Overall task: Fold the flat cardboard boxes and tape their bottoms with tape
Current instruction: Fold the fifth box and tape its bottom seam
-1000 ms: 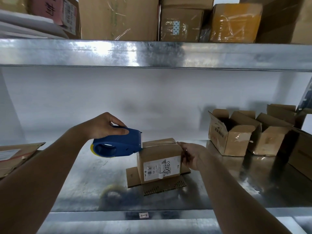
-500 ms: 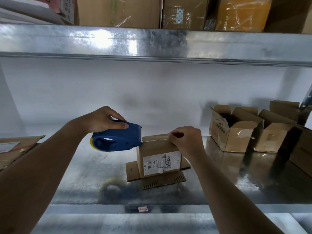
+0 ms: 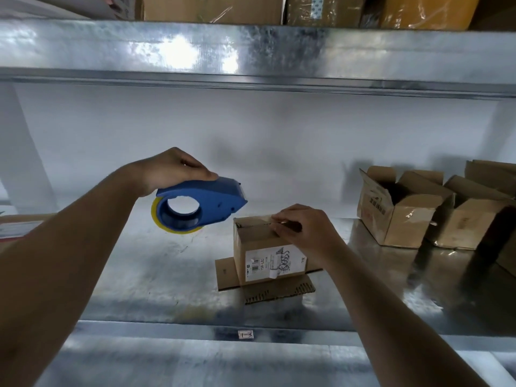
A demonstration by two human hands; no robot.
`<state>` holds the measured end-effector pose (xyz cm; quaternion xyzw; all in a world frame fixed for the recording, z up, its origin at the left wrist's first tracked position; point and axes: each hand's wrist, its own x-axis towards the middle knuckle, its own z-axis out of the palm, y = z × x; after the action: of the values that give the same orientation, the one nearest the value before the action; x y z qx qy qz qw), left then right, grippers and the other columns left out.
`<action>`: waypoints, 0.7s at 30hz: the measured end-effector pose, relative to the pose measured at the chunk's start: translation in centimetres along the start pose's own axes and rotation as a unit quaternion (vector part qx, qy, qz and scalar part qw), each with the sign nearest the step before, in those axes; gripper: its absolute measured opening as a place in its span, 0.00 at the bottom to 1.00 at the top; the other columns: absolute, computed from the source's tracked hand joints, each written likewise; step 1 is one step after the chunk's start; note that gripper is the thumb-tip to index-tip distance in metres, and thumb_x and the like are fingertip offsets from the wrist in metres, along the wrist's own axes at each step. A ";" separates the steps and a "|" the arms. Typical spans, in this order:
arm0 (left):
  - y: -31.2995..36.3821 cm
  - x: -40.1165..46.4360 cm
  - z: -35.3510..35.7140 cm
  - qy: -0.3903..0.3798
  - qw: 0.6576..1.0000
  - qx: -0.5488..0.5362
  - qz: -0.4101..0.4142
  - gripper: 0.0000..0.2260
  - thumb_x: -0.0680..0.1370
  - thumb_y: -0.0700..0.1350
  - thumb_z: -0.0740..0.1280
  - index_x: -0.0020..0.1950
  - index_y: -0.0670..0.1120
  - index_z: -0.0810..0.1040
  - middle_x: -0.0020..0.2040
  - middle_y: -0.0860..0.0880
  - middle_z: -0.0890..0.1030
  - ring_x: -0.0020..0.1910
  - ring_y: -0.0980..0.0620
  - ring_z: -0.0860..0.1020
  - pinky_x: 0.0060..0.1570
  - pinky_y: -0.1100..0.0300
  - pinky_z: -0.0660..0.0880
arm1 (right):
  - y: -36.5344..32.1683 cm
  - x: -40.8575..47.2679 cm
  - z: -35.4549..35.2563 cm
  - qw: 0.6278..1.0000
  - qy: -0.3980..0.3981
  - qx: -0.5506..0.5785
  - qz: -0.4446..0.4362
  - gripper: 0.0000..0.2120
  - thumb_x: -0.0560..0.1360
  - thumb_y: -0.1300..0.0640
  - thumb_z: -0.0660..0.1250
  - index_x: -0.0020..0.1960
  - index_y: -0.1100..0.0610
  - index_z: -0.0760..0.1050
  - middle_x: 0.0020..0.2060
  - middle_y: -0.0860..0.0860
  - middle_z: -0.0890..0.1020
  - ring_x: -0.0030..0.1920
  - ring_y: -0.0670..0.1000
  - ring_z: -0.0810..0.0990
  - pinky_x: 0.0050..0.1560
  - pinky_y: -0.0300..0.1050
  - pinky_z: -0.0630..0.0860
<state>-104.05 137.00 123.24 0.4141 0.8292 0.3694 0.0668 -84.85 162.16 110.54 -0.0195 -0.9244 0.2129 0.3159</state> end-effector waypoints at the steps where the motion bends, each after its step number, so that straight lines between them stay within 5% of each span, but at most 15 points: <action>1: 0.4 0.1 -0.2 0.002 1.000 0.006 -0.002 0.08 0.78 0.56 0.74 0.48 0.53 0.89 0.42 0.54 0.87 0.45 0.51 0.84 0.45 0.60 0.76 | 0.0 -0.1 0.1 1.000 0.000 -0.003 -0.001 0.16 0.79 0.45 0.70 0.63 0.52 0.84 0.53 0.43 0.83 0.52 0.42 0.81 0.54 0.39 0.79; 14: -0.7 -1.5 0.7 -0.019 0.998 0.012 -0.056 0.09 0.76 0.56 0.75 0.45 0.52 0.89 0.42 0.52 0.87 0.47 0.48 0.85 0.47 0.57 0.79 | 0.2 0.2 0.6 0.999 -0.016 -0.025 -0.015 0.13 0.83 0.49 0.66 0.64 0.48 0.83 0.55 0.43 0.81 0.54 0.46 0.79 0.54 0.49 0.80; 21: -1.3 -2.5 1.5 -0.012 0.998 -0.004 -0.066 0.08 0.76 0.55 0.76 0.46 0.51 0.89 0.41 0.52 0.87 0.45 0.49 0.85 0.41 0.60 0.77 | 0.4 0.3 0.5 0.999 -0.023 -0.037 0.009 0.15 0.82 0.45 0.66 0.64 0.49 0.83 0.57 0.43 0.85 0.54 0.43 0.82 0.56 0.42 0.79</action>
<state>-102.61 135.53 120.83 0.3623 0.8525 0.3627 0.1025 -85.41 162.33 110.16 -0.0342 -0.9384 0.1817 0.2920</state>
